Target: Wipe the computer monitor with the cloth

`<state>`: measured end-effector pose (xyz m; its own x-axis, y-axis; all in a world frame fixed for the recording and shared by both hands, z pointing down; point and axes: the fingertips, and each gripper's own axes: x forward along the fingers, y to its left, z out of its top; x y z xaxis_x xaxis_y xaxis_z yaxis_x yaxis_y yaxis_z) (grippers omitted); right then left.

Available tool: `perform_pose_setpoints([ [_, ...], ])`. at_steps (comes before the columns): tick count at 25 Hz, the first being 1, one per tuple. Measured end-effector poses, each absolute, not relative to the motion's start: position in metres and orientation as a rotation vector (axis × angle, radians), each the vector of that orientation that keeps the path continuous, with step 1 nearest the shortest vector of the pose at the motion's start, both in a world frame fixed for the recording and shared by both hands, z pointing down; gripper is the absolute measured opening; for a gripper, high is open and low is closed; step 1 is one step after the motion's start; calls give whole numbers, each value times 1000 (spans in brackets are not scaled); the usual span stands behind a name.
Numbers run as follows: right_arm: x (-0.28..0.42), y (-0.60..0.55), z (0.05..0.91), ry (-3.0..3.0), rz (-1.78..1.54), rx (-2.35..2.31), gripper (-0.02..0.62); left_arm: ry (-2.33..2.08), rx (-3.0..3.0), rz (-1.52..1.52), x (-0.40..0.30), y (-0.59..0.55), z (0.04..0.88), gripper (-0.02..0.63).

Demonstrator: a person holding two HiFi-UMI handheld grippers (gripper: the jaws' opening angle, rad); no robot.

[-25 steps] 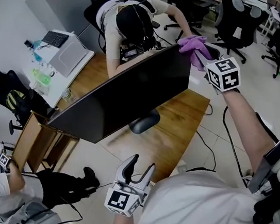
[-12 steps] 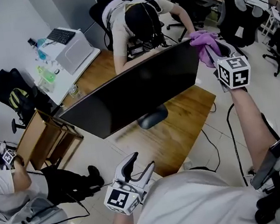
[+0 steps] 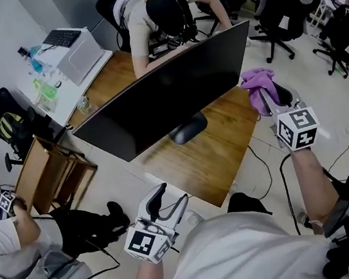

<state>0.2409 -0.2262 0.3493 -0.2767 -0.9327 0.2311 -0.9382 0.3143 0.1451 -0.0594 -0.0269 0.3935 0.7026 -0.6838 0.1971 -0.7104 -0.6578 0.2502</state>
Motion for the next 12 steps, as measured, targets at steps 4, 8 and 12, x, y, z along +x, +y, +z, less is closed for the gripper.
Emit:
perform_pose_setpoints([
  [4,223,-175,359,-2324,93,1703,121,-1004,2622,147,-62,-15,413,270],
  [8,219,-133,381,-2341,183,1645,123,-1022,2620,159,-59,-10,410,270],
  [12,224,-123,383,-2404,175,1576,123,-1141,2594,132,-55,-14,403,270],
])
